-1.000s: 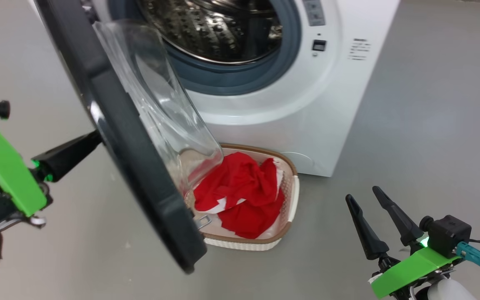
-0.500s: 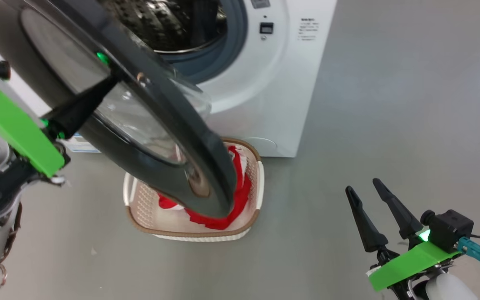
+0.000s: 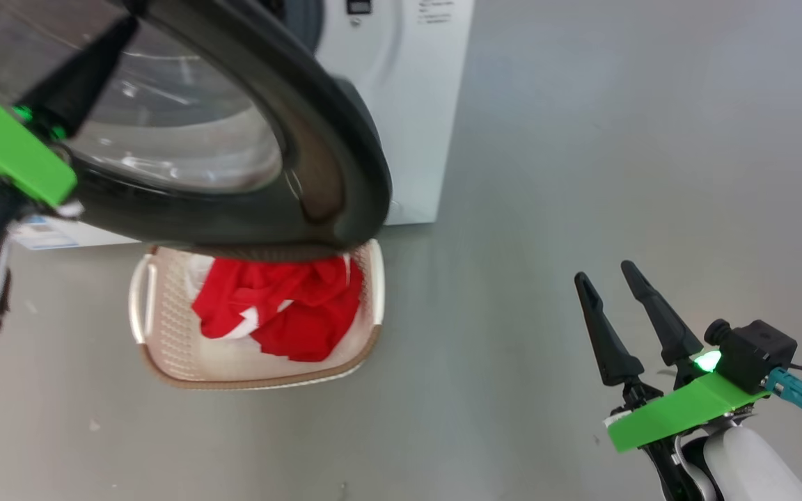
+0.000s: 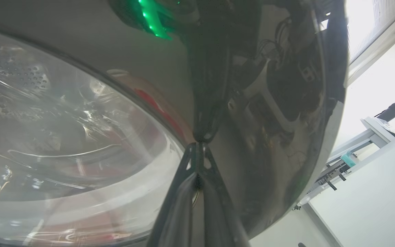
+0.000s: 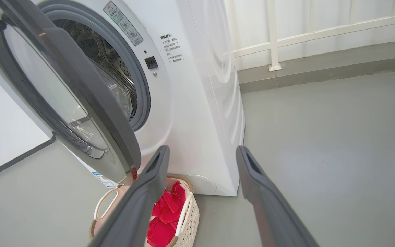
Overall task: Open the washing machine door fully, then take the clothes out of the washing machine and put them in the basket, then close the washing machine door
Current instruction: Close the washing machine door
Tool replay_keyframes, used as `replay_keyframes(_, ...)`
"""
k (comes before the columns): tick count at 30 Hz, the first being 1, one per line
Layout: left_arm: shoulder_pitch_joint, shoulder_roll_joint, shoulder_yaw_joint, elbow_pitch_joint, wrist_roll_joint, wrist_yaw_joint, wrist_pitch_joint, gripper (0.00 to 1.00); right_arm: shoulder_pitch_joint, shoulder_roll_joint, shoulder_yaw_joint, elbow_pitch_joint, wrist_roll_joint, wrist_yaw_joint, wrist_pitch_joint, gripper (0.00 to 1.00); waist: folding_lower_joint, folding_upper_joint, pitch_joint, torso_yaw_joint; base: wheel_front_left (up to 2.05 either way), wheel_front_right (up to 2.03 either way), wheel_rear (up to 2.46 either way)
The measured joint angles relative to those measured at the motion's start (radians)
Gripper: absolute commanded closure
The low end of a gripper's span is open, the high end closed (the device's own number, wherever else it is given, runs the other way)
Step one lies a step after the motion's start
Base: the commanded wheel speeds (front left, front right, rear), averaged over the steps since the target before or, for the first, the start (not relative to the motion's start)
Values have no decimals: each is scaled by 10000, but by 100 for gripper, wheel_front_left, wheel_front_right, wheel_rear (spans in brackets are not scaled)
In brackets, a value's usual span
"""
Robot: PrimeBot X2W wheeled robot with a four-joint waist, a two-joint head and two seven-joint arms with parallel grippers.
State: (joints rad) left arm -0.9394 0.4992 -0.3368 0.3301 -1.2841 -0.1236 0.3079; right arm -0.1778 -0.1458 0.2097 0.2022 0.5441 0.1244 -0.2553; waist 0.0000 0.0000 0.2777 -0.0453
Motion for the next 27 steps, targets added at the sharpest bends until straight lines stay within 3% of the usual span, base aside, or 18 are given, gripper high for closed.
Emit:
replay_keyframes(15, -1244, 508, -4, 1603, -82, -2, -1494, 100, -249, 272, -151, -46, 0, 0, 0, 0, 0, 0, 663, -1214, 0, 0, 0)
replay_keyframes(27, -1287, 596, -564, 1620, -470, -2, -1616, 100, -257, 288, -339, -46, -2, 0, 0, 0, 0, 0, 529, -1065, 0, 0, 0)
